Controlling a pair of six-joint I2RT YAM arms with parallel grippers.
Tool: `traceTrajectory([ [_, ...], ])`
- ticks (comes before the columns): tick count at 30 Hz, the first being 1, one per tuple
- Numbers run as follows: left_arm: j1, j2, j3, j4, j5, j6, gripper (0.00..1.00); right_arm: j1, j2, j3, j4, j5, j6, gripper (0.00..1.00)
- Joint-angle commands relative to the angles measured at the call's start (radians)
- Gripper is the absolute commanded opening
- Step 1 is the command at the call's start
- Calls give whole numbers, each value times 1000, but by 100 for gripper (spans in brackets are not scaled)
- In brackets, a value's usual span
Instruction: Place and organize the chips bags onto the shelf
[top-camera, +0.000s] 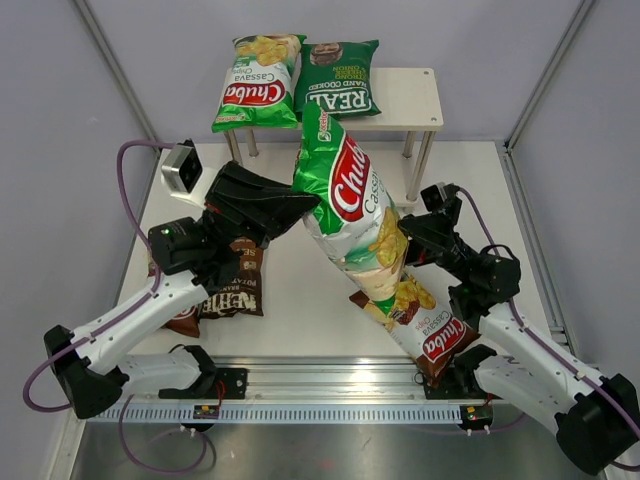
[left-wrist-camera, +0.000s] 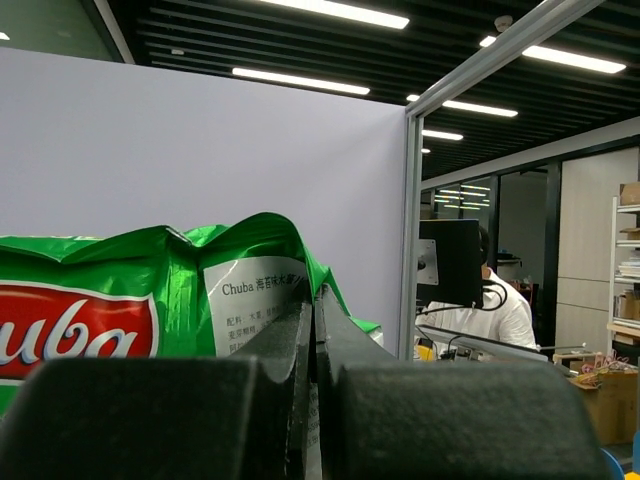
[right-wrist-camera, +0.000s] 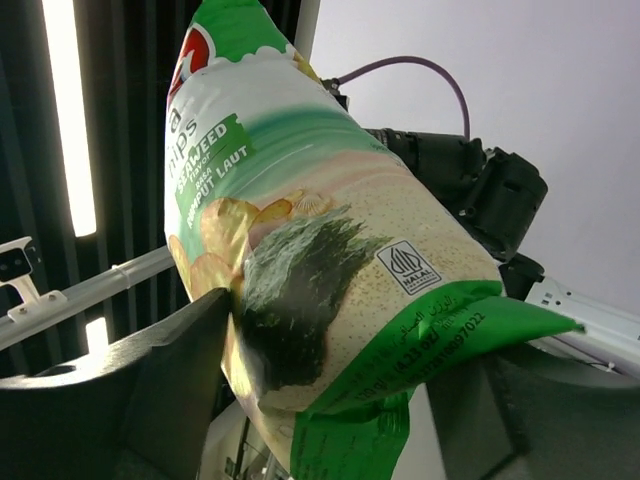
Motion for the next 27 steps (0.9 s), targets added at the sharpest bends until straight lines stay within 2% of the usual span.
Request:
traceTrajectory([
  [1, 4, -9, -76, 48, -25, 2, 0, 17, -43, 48, 29, 59, -52, 75],
  [2, 7, -17, -95, 34, -37, 7, 0, 17, -61, 43, 6, 65, -68, 65],
  [4, 10, -51, -146, -16, -87, 42, 0, 17, -98, 40, -112, 65, -133, 58],
  [5, 11, -66, -157, -42, -100, 60, 1, 17, -112, 38, -149, 67, -158, 51],
  [7, 10, -101, -174, -137, -138, 120, 8, 17, -153, 46, -256, 82, -231, 44],
  [8, 10, -112, -178, -167, -148, 143, 15, 15, -166, 51, -295, 90, -258, 42],
  [9, 11, -123, -183, -196, -157, 186, 23, 17, -183, 57, -341, 110, -282, 35],
  [11, 12, -163, -211, -274, -210, 227, 48, 15, -227, 83, -471, 137, -365, 28],
  [14, 12, -201, -250, -334, -260, 289, 75, 15, -270, 118, -600, 202, -459, 26],
  [15, 10, -204, -254, -351, -261, 318, 90, 17, -272, 129, -626, 226, -476, 26],
  [16, 11, -206, -255, -372, -266, 338, 96, 17, -276, 150, -659, 237, -512, 26],
  [17, 10, -203, -261, -403, -276, 347, 99, 17, -272, 159, -665, 245, -523, 25],
  [21, 7, -165, -234, -477, -296, 398, 99, 17, -233, 212, -691, 254, -621, 24],
  [25, -22, -117, -176, -625, -423, 433, 99, 17, -207, 241, -665, 256, -687, 24],
  [27, -33, -97, -177, -622, -438, 425, 99, 17, -200, 239, -639, 245, -700, 23],
])
